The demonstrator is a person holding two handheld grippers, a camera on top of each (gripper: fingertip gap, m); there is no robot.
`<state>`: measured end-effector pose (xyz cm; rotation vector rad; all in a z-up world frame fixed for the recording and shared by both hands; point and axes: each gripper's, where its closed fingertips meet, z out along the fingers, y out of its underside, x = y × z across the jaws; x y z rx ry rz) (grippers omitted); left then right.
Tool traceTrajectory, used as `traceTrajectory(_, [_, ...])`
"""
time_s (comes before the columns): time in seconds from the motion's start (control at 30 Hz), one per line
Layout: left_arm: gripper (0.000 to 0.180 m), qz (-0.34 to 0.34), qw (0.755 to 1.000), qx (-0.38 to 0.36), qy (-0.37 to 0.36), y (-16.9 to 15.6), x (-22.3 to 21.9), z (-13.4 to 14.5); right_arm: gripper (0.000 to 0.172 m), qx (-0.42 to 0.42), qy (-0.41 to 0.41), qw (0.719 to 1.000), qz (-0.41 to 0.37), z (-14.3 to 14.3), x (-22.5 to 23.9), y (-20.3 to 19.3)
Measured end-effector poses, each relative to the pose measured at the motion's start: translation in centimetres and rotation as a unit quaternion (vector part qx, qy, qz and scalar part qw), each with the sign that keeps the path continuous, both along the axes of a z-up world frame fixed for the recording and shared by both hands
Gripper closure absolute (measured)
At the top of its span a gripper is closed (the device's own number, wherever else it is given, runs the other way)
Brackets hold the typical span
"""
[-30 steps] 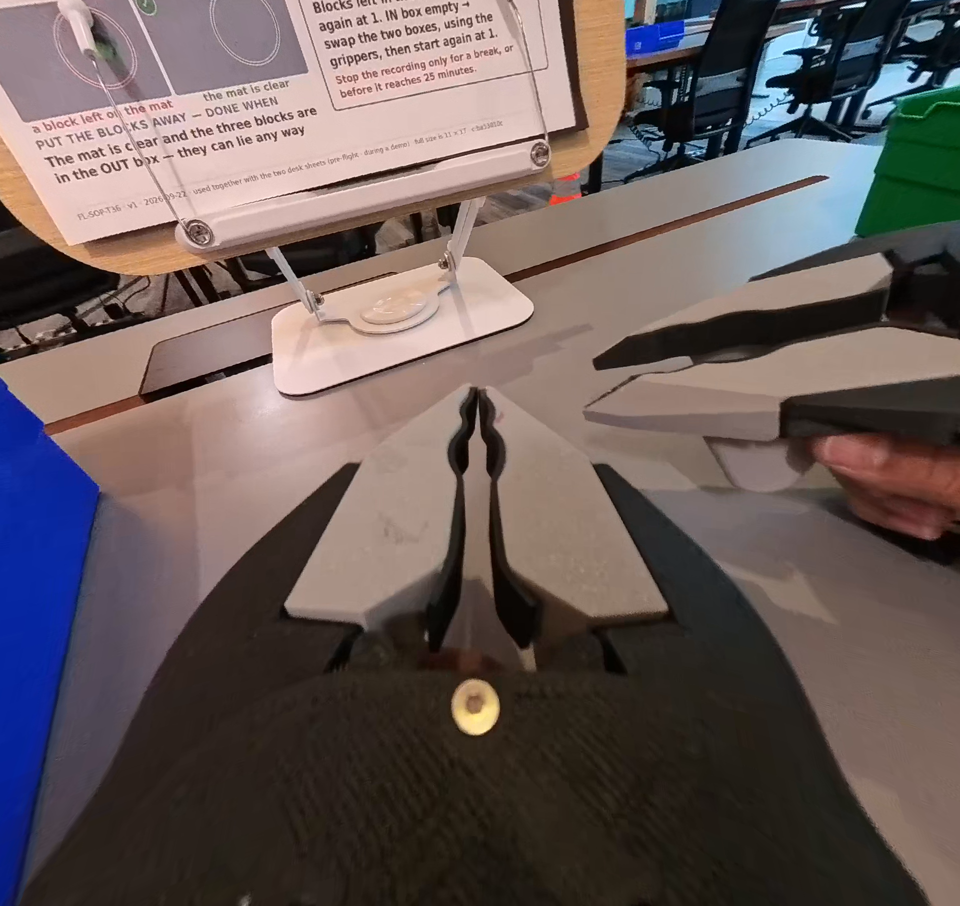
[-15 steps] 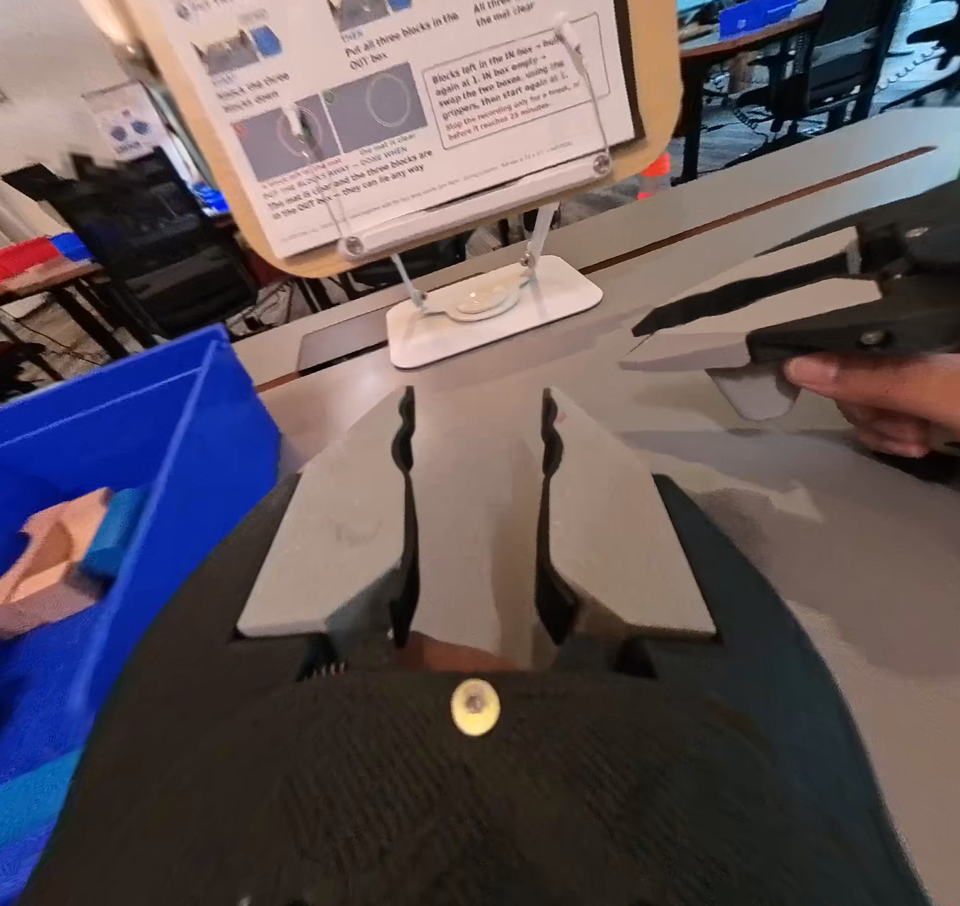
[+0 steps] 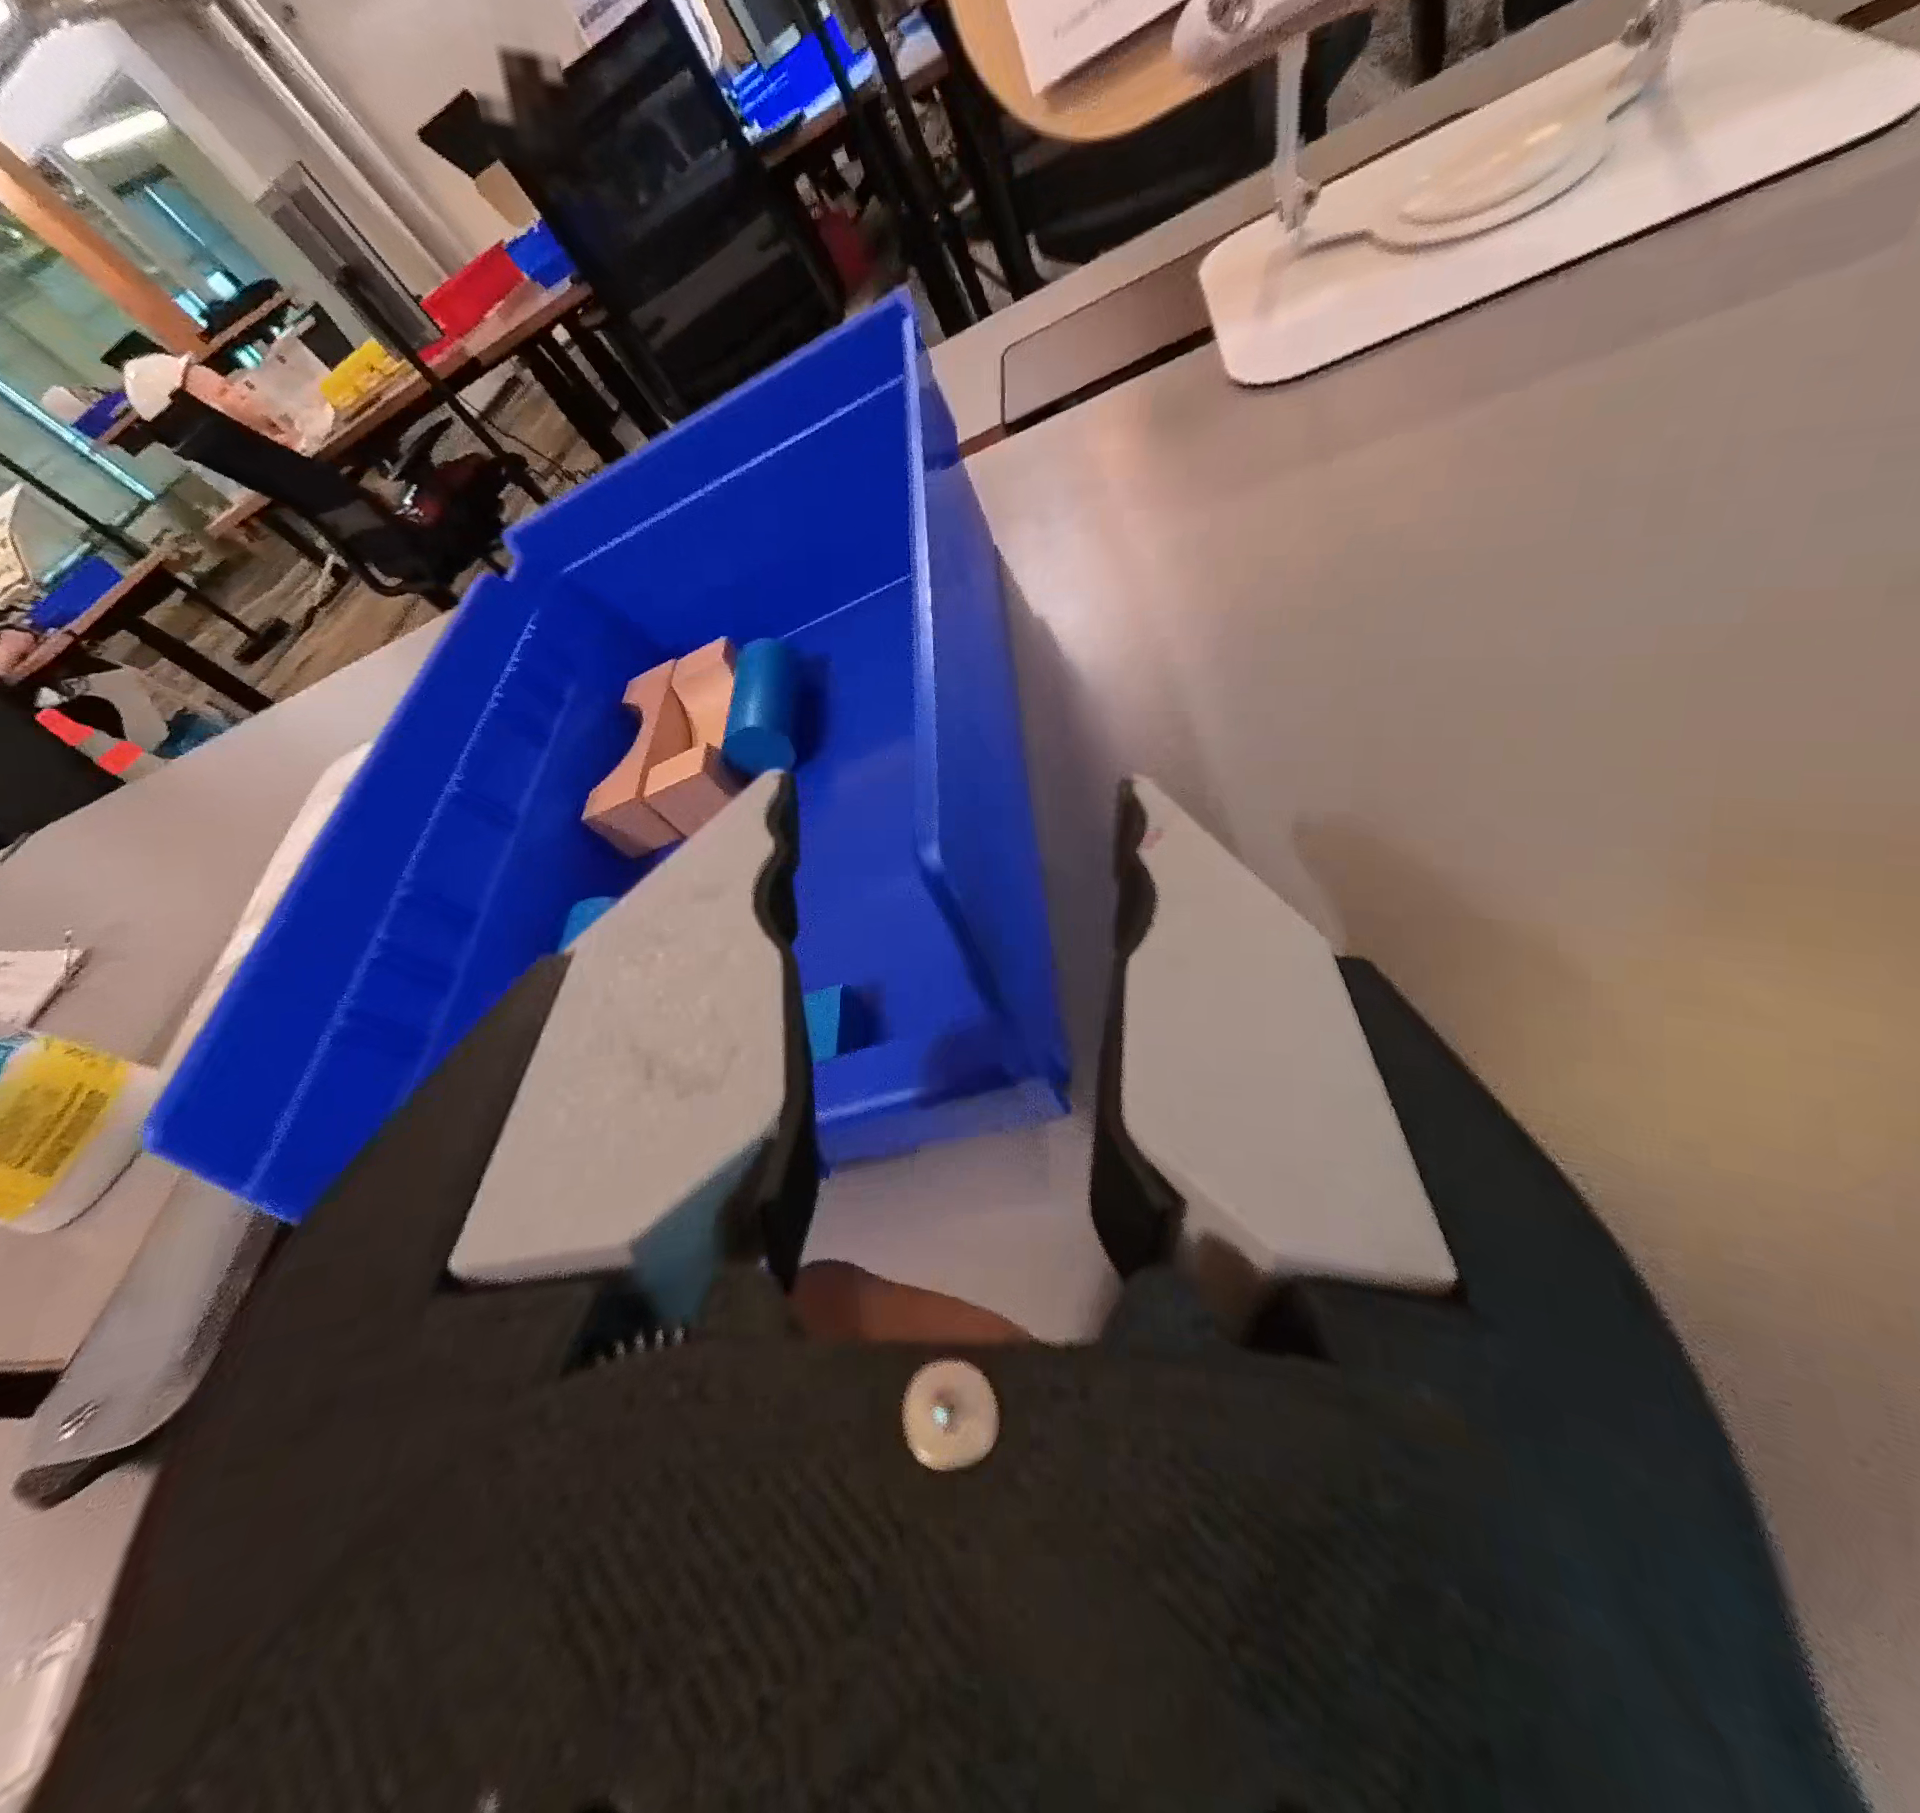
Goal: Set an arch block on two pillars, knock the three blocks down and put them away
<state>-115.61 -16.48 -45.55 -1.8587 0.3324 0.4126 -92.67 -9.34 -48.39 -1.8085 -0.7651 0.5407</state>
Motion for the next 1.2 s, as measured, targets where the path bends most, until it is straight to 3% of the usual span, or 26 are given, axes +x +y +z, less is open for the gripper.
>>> traceTrajectory(0.03, [0.122, -0.003, 1.000, -0.011, -0.009, 0.4, 0.0, -0.7, 0.145, 0.003, 0.001, 1.000, -0.001, 0.1, 0.0, 0.0])
traceTrajectory(0.1, [0.164, -0.004, 1.000, -0.010, -0.010, 0.9, -0.1, -1.1, 0.146, 0.006, 0.004, 1.000, -0.002, 0.2, 0.1, -0.1])
traceTrajectory(0.13, [0.175, -0.005, 1.000, -0.006, -0.005, 1.0, -0.3, -1.0, 0.145, 0.005, 0.005, 1.000, -0.002, 0.2, 0.1, -0.1])
traceTrajectory(0.17, [0.176, -0.009, 1.000, -0.010, -0.010, 1.1, -0.1, -1.1, 0.146, 0.003, 0.006, 1.000, -0.001, 0.2, 0.1, -0.1])
traceTrajectory(0.57, [0.176, -0.067, 0.997, -0.009, -0.032, 0.3, 1.4, -1.1, 0.145, -0.018, 0.005, 1.000, 0.005, -0.3, -0.1, 0.1])
traceTrajectory(0.87, [0.176, -0.107, 0.993, -0.019, -0.036, -2.9, 3.3, -1.2, 0.145, -0.014, 0.005, 1.000, 0.004, -0.2, -0.1, 0.1])
traceTrajectory(0.93, [0.168, -0.113, 0.993, -0.018, -0.025, -3.2, 4.0, -0.9, 0.145, -0.014, 0.004, 1.000, 0.004, -0.2, -0.1, 0.1])
traceTrajectory(1.1, [0.129, -0.170, 0.983, 0.037, -0.056, -4.6, 8.3, 4.2, 0.145, -0.011, 0.008, 1.000, 0.004, 0.0, 0.0, 0.1])
traceTrajectory(1.2, [0.125, -0.248, 0.964, 0.061, -0.076, -5.4, 13.2, 7.2, 0.145, -0.012, 0.007, 1.000, 0.004, -0.1, 0.0, 0.1])
